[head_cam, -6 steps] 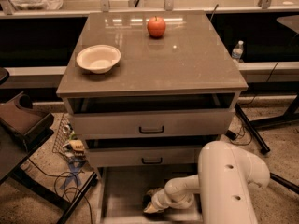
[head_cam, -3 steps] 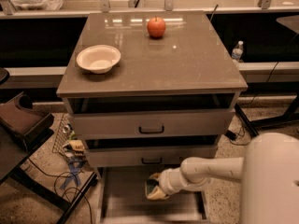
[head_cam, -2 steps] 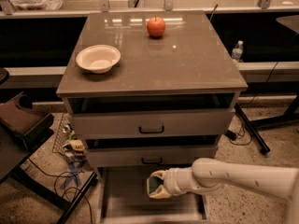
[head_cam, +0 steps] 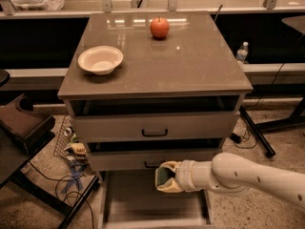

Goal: Pick sponge from bottom drawer and place on counter

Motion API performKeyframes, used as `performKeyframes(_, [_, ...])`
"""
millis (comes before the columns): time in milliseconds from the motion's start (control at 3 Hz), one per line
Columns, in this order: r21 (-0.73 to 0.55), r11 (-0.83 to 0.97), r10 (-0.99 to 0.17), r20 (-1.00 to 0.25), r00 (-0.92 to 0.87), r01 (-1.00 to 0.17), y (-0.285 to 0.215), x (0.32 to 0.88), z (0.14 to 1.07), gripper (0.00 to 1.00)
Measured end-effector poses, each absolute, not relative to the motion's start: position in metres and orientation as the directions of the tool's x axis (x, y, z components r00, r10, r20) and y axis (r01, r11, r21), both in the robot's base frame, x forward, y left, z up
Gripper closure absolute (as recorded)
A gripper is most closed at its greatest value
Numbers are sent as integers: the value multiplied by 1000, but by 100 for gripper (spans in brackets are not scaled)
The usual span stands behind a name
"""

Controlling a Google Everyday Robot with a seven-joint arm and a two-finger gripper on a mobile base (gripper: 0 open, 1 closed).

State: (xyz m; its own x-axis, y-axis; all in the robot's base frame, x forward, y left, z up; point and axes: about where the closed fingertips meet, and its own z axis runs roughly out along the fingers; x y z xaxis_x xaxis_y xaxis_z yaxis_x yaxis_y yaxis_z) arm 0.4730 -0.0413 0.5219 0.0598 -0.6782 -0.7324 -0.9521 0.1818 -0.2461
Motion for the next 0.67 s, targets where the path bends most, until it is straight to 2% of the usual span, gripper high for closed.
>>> performKeyframes(667, [-246, 264, -654, -756, 14, -933, -44, 486, 571, 100])
